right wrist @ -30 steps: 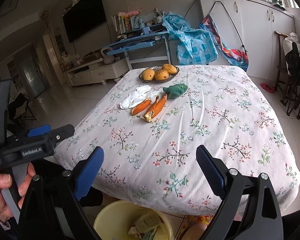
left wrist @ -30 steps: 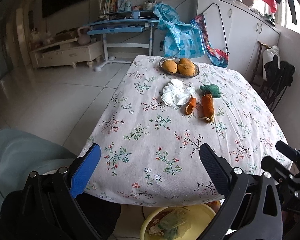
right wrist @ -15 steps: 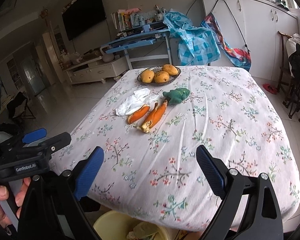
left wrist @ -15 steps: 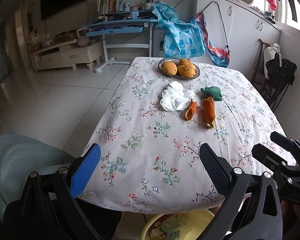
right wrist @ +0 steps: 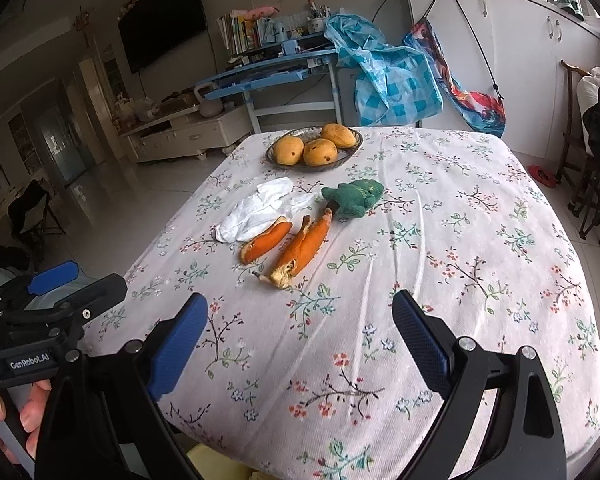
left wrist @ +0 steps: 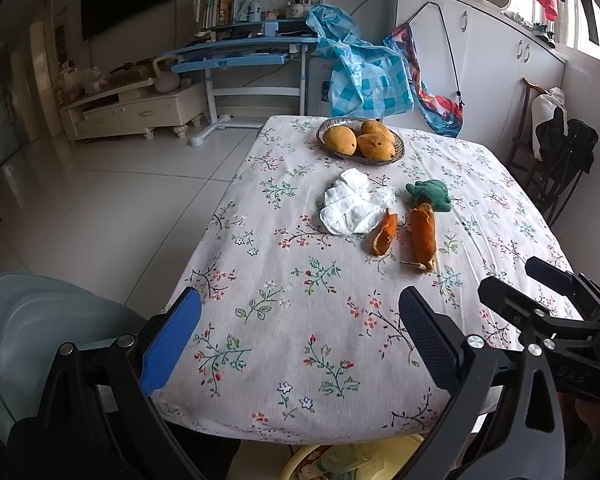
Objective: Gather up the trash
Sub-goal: 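Move both tools over the table toward the white cloth and orange peels, then grasp the white cloth with the left gripper while the right gripper grasps an orange peel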
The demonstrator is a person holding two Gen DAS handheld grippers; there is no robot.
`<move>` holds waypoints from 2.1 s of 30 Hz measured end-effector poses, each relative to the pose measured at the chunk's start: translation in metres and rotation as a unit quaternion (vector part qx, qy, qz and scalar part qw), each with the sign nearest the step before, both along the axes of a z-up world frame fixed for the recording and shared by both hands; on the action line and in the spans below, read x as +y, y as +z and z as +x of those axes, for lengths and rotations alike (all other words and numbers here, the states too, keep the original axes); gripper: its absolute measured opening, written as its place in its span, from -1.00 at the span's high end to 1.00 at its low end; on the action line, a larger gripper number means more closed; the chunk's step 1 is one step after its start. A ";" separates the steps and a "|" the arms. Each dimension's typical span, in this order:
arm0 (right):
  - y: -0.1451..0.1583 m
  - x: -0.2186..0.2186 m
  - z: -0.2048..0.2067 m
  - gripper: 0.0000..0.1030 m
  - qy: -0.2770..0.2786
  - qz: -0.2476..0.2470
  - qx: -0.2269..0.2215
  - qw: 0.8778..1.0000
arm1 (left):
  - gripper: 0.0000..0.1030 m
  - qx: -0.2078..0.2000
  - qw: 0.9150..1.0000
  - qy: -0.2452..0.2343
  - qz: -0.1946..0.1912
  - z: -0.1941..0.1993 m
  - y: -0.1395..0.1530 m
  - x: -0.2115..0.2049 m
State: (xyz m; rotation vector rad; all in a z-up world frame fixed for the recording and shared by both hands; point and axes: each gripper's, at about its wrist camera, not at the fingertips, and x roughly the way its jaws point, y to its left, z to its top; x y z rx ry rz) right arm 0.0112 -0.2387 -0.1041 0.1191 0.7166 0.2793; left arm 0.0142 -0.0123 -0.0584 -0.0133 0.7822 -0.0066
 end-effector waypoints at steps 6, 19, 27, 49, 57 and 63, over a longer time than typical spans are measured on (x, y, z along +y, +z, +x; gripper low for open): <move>-0.001 0.006 0.009 -0.74 0.005 -0.003 0.002 1.000 | -0.86 0.003 1.000 0.005 -0.002 0.004 -0.004 0.002; -0.005 0.014 0.029 -0.74 0.002 -0.011 0.004 1.000 | -0.86 0.012 1.000 0.018 -0.012 0.014 -0.009 0.009; -0.011 0.018 0.045 -0.74 -0.002 -0.020 0.009 1.000 | -0.86 0.017 1.000 0.023 -0.013 0.019 -0.011 0.010; -0.029 0.016 0.087 -0.43 -0.017 -0.026 0.047 0.998 | -0.86 0.035 0.999 0.026 -0.030 0.077 -0.013 0.004; -0.035 0.019 0.092 0.08 -0.001 -0.029 0.071 0.997 | -0.86 0.045 0.999 0.002 -0.010 0.133 -0.022 -0.019; -0.030 0.017 0.089 0.54 0.010 -0.019 0.072 0.997 | -0.86 0.081 0.997 0.004 0.008 0.179 -0.049 -0.029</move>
